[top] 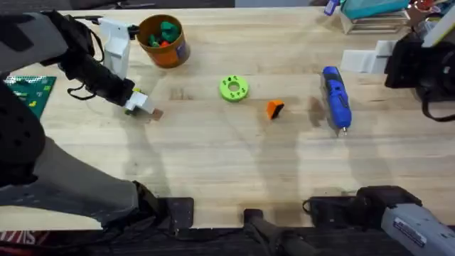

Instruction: Pick up the gripper from the table and insert it into the empty holder that is missing its gripper. Then pick up a screw, insert it into the mounting hole, and use the screwdriver to tighten it. Finally, clean up the table by picking up the vegetable and placing it into the bucket.

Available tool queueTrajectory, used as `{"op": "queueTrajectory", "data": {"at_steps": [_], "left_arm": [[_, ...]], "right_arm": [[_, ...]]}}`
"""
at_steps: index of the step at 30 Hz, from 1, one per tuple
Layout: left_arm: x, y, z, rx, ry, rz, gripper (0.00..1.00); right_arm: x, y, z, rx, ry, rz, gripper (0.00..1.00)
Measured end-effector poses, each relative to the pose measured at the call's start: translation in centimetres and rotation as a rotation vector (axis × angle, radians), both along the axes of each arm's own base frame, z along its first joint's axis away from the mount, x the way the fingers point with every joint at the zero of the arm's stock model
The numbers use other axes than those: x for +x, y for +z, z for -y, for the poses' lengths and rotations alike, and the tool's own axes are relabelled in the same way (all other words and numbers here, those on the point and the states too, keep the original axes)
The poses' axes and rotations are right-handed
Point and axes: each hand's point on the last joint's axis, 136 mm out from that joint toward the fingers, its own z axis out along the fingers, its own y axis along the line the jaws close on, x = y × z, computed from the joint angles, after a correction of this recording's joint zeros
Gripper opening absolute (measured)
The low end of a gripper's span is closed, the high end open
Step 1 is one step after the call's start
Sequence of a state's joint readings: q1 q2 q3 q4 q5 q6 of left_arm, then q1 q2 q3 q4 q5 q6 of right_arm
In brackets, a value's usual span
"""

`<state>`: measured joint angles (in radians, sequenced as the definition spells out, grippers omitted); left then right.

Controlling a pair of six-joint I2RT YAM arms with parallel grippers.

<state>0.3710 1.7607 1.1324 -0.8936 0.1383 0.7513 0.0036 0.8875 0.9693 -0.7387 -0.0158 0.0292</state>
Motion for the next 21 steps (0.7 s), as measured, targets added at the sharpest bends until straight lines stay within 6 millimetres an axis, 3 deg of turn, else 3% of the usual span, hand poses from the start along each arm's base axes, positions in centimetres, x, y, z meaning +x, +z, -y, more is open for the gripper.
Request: {"op": "queueTrajectory", "data": {"at_steps": [1,3,8,9,15,17,21], "left_arm": [[0.0,0.0,0.0,0.000,0.000,0.000,0.989],[0.0,0.0,0.0,0.000,0.000,0.000,0.825],[0.3,0.0,-0.1,0.003,-0.003,0.013,0.064],[0.6,0.0,-0.1,0.005,-0.005,0.024,0.030],[1.2,0.1,0.0,-0.008,-0.009,0.053,0.916],[0.9,0.1,0.3,-0.020,-0.009,0.044,0.981],[-0.5,0.3,1.9,-0.103,-0.043,-0.004,0.985]], "right_arm": [[0.0,0.0,0.0,0.000,0.000,-0.001,0.994],[0.0,0.0,0.0,0.000,0.000,0.000,0.994],[0.0,0.0,0.0,0.000,0.000,0.000,0.994],[0.0,0.0,0.0,0.000,0.000,0.000,0.994],[0.0,0.0,0.0,0.000,0.000,0.000,0.994],[0.0,0.0,0.0,0.000,0.000,0.000,0.994],[0.0,0.0,0.0,0.000,0.000,0.000,0.994]]}}
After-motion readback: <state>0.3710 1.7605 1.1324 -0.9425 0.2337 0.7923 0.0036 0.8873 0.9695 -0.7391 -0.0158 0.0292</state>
